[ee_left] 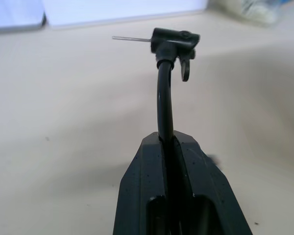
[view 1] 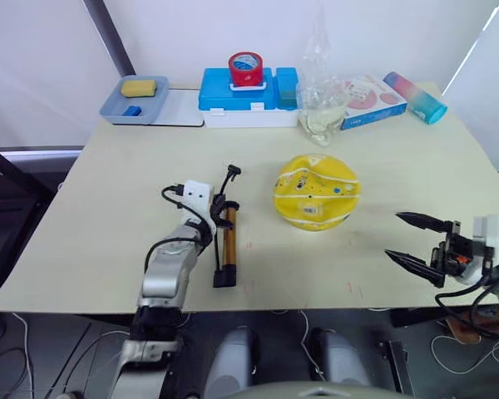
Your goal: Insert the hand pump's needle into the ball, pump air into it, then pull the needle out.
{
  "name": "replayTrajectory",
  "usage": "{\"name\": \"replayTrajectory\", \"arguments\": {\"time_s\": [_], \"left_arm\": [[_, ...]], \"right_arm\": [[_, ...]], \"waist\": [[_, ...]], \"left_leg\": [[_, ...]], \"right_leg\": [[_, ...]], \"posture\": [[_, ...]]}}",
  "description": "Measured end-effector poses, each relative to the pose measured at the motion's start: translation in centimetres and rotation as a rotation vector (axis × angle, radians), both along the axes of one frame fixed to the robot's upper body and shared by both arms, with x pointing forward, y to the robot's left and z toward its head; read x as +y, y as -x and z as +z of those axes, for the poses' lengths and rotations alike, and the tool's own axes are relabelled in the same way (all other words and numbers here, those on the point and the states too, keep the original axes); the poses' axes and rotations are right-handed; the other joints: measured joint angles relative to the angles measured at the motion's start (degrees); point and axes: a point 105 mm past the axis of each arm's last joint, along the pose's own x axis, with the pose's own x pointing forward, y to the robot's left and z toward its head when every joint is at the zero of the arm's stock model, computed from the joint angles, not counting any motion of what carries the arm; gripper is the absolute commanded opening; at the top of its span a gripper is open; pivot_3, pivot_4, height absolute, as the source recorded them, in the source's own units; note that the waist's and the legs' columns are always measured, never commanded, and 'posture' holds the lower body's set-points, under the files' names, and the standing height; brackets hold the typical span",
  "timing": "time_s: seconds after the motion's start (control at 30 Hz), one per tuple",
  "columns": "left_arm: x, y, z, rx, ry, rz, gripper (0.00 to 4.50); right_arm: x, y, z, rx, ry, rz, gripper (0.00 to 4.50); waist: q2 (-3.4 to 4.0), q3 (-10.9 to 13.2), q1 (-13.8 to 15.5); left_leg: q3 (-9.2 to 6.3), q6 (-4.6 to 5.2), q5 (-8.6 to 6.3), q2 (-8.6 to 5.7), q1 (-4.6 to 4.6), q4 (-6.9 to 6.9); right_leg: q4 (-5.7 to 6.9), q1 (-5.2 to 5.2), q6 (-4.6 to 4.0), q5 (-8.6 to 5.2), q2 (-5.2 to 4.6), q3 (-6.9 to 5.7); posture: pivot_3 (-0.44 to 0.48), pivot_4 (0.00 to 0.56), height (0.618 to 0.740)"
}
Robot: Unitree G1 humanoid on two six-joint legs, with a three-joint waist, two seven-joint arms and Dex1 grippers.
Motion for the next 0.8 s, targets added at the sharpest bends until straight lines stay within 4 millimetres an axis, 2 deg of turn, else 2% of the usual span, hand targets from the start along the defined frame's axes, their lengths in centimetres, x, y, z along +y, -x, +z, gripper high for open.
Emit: {"name": "replayTrajectory", "arguments": {"time_s": [0.2,0.3,0.43,0.57,0.67,0.8], "left_arm": [[0.0,2.1,1.5,-0.092,0.018,-0.13,0.04],[-1.2,4.3,2.3,-0.146,0.01,-0.31,0.04],[-2.7,5.7,2.2,-0.162,-0.004,-0.436,0.04],[-4.1,6.4,2.2,-0.188,-0.027,-0.522,0.04],[-5.8,6.9,1.9,-0.215,-0.112,-0.633,0.04],[-7.4,6.3,1.9,-0.256,-0.172,-0.712,0.04]], "right_arm": [[0.8,0.0,0.4,0.013,-0.035,0.017,4.5],[1.7,0.1,1.0,0.054,-0.076,0.026,4.5],[2.6,0.4,1.4,0.107,-0.107,0.032,4.5],[3.4,0.5,1.4,0.173,-0.125,0.014,4.5],[4.3,0.6,1.4,0.224,-0.143,0.0,4.5],[5.3,0.7,1.6,0.301,-0.166,-0.029,4.5]], "waist": [[0.0,0.0,-0.09],[0.03,0.0,-0.14],[0.03,0.0,0.09],[0.03,0.0,-0.04],[0.03,0.0,0.02],[0.04,0.0,0.03]], "left_leg": [[0.06,-0.01,-0.02,0.16,0.0,0.0],[0.12,-0.07,-0.05,0.25,-0.01,0.0],[0.12,-0.15,-0.1,0.26,-0.01,0.0],[0.12,-0.13,-0.09,0.26,-0.01,0.0],[0.12,-0.13,-0.08,0.26,-0.02,0.0],[0.12,-0.08,-0.06,0.26,-0.04,0.0]], "right_leg": [[0.0,-0.02,0.0,-0.01,0.0,0.0],[0.03,-0.1,-0.05,-0.03,0.07,0.0],[0.02,-0.1,-0.05,-0.03,0.06,0.0],[0.02,-0.11,-0.06,-0.03,0.08,0.0],[0.02,-0.12,-0.06,-0.03,0.1,0.0],[0.01,-0.12,-0.06,-0.03,0.1,0.0]], "posture": [[0.0,0.15,0.739],[0.0,0.15,0.739],[0.0,0.15,0.739],[0.0,0.15,0.739],[0.0,0.15,0.739],[0.0,0.15,0.739]]}}
